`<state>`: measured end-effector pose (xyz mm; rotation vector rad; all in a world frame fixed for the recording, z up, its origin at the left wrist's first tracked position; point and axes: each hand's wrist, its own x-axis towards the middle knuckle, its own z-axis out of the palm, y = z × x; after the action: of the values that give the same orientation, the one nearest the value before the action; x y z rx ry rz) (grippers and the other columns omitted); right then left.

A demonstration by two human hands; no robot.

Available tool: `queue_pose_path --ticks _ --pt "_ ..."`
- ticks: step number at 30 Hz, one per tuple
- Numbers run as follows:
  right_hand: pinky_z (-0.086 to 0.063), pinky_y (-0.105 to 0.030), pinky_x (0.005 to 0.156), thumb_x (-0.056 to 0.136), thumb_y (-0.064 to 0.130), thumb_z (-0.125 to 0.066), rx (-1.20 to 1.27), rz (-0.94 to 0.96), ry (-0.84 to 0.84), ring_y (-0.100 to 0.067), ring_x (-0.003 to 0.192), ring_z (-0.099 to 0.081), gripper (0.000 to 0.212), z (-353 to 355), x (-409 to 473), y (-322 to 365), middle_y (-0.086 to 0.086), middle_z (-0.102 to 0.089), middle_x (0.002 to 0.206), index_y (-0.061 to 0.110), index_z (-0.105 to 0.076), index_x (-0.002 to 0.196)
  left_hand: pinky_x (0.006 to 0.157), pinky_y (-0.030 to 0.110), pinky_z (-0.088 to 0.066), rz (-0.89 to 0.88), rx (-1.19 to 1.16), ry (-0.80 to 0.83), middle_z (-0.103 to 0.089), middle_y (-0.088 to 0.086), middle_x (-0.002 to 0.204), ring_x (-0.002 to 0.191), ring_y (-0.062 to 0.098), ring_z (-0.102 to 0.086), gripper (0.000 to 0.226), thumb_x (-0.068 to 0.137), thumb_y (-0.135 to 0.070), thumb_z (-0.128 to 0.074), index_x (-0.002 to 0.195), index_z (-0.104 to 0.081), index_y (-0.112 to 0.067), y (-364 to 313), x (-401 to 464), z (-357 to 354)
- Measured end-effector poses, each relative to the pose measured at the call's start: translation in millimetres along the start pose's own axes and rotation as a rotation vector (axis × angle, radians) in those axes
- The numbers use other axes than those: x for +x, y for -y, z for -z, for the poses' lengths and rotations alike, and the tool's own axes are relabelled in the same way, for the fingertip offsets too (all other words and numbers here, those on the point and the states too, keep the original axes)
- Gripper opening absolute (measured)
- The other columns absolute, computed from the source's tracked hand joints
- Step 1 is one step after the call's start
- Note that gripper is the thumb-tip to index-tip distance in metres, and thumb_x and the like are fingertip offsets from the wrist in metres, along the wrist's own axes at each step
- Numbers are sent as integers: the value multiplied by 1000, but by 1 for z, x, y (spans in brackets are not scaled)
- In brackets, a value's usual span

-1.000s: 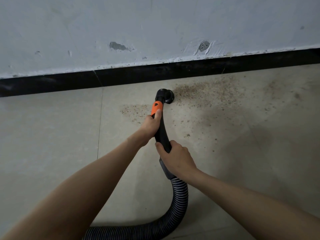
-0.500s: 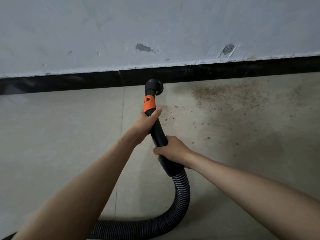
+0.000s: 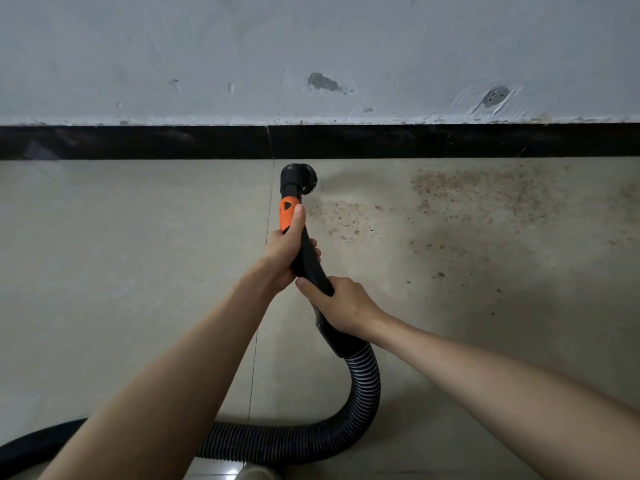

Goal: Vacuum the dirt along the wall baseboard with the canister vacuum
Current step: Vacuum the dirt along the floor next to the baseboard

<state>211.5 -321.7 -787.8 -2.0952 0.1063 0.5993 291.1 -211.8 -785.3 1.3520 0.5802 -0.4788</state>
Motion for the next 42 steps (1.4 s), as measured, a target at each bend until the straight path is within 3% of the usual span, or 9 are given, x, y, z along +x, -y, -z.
queue_pose_path --ticks 2,9,13,19,30,36,42 --pt "-45 -24 60 92 62 -43 -11 -5 0 -10 60 -61 54 -2 -1 -1 8 -61 53 20 -52 60 55 30 -54 -13 -33 -20 -54 8 72 55 18 -57 48 89 -57 -51 96 -47 -10 5 0 1" --pt "-55 -40 78 92 63 -42 -57 -10 60 -24 73 -68 55 -11 -12 -6 -8 -71 74 16 -54 67 45 25 -50 -16 -92 -113 -54 7 59 44 18 -55 60 89 -64 -42 94 -52 -5 31 -5 8" --pt "-56 -43 79 91 65 -42 -91 -19 82 -26 74 -69 58 -15 -21 -10 -11 -72 77 12 -57 73 45 26 -49 21 -158 -110 -53 6 55 43 19 -54 60 90 -64 -41 96 -50 -5 44 -9 12" --pt "-48 -33 61 91 65 -40 -104 -64 9 -20 62 -61 56 -11 -31 -17 -1 -62 64 17 -50 65 50 29 -51 55 -53 -38 -55 7 61 45 18 -56 62 91 -65 -37 91 -52 -5 43 -13 -6" --pt "-50 -34 62 90 66 -43 2 -134 -105 -18 58 -58 55 25 -38 -42 2 -56 59 17 -47 62 53 29 -52 91 38 140 -53 8 64 50 18 -54 55 91 -62 -42 96 -49 -8 37 -14 -64" --pt "-42 -24 51 89 66 -43 -5 -173 -164 -10 48 -53 55 51 -49 -67 7 -52 53 19 -45 60 53 29 -52 119 70 210 -52 9 68 52 19 -53 53 91 -62 -40 95 -48 -10 44 -18 -103" --pt "-43 -25 54 89 66 -43 8 -215 -196 -13 56 -57 54 79 -57 -88 3 -56 61 19 -48 64 53 29 -52 148 101 251 -52 10 71 55 20 -54 53 92 -61 -39 92 -48 -9 48 -20 -142"
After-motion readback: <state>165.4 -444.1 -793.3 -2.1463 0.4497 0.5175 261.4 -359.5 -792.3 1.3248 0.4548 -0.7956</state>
